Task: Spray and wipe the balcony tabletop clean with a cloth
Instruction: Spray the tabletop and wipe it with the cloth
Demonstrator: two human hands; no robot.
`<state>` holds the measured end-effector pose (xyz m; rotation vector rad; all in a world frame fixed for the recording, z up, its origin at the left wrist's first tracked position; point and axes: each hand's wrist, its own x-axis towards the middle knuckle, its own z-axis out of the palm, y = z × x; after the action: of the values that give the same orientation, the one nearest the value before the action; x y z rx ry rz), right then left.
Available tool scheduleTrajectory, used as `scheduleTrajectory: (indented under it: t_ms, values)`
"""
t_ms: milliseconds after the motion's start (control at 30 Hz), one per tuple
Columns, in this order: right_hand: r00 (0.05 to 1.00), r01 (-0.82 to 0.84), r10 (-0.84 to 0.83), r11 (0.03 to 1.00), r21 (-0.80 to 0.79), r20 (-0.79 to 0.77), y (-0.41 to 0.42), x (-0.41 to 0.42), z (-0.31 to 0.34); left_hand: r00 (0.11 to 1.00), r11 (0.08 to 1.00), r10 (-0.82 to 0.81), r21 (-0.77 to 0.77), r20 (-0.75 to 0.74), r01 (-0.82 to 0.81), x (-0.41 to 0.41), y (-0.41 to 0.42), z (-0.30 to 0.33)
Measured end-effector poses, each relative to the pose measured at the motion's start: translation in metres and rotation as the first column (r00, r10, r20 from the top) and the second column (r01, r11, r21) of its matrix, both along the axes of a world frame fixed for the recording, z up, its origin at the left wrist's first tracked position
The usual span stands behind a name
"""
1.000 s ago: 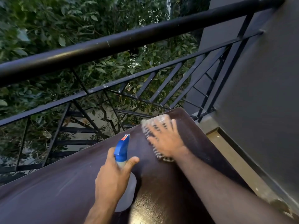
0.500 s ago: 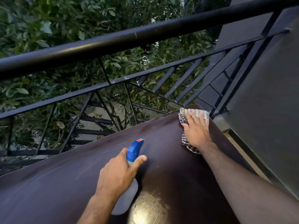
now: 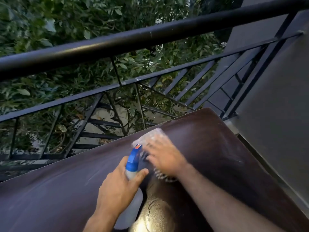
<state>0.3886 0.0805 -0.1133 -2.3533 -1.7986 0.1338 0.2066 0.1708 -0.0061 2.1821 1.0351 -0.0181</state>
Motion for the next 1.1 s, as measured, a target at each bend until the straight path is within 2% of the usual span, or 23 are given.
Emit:
scheduleTrajectory:
  t_ms: [67, 133, 200, 300, 433, 500, 567, 667, 767, 833, 900, 1000, 1100]
  values:
    - [0.975, 0.222, -0.219, 0.972, -0.079, 0.037, -0.014, 0.04, 0.001, 1.0, 0.999, 0.006, -0.033, 0.0, -0.006, -0.003, 0.005, -0.003]
    - [0.864, 0.5, -0.504, 0.861, -0.089, -0.019, -0.033, 0.072, 0.0, 0.999, 0.998, 0.034, -0.053, 0.006, -0.033, -0.01, 0.014, -0.008]
    - [0.775, 0.625, -0.63, 0.777, -0.082, -0.061, -0.045, 0.089, 0.0, 0.999, 0.996, 0.051, -0.07, -0.019, -0.052, -0.018, 0.023, -0.009]
    - [0.784, 0.616, -0.621, 0.781, -0.106, -0.018, -0.041, 0.092, -0.008, 0.996, 0.997, 0.059, -0.039, -0.072, -0.061, -0.034, 0.037, -0.008]
    - [0.711, 0.694, -0.702, 0.709, -0.129, -0.033, -0.024, 0.07, -0.001, 0.99, 0.998, 0.051, 0.026, -0.131, -0.048, -0.053, 0.054, -0.005]
    - [0.733, 0.671, -0.679, 0.732, -0.121, -0.043, 0.001, 0.044, 0.0, 0.987, 0.998, 0.066, 0.011, -0.144, -0.065, -0.065, 0.062, -0.005]
    - [0.82, 0.561, -0.571, 0.817, -0.136, -0.041, 0.033, 0.007, 0.0, 0.986, 0.995, 0.097, -0.007, -0.139, -0.099, -0.076, 0.067, -0.005]
    - [0.962, 0.271, -0.272, 0.946, -0.179, 0.019, 0.083, -0.066, -0.005, 0.984, 0.988, 0.149, -0.022, -0.1, -0.152, -0.091, 0.071, -0.005]
    - [1.0, -0.005, 0.004, 0.99, -0.142, -0.011, 0.109, -0.136, -0.005, 0.979, 0.979, 0.203, -0.03, -0.036, -0.204, -0.102, 0.07, -0.003]
    - [0.995, -0.096, 0.094, 0.994, -0.048, -0.04, 0.109, -0.158, -0.003, 0.973, 0.972, 0.231, -0.036, -0.001, -0.231, -0.106, 0.069, -0.002]
    - [0.996, -0.091, 0.091, 0.995, 0.034, 0.0, 0.101, -0.147, -0.002, 0.971, 0.971, 0.236, -0.034, 0.018, -0.236, -0.109, 0.067, -0.002]
    - [0.99, 0.02, -0.017, 1.0, -0.018, 0.14, 0.086, -0.093, 0.001, 0.975, 0.975, 0.223, -0.028, 0.02, -0.222, -0.113, 0.062, -0.002]
    - [0.931, 0.35, -0.351, 0.936, 0.022, 0.103, 0.061, -0.038, 0.008, 0.98, 0.978, 0.198, -0.069, 0.001, -0.197, -0.118, 0.063, -0.004]
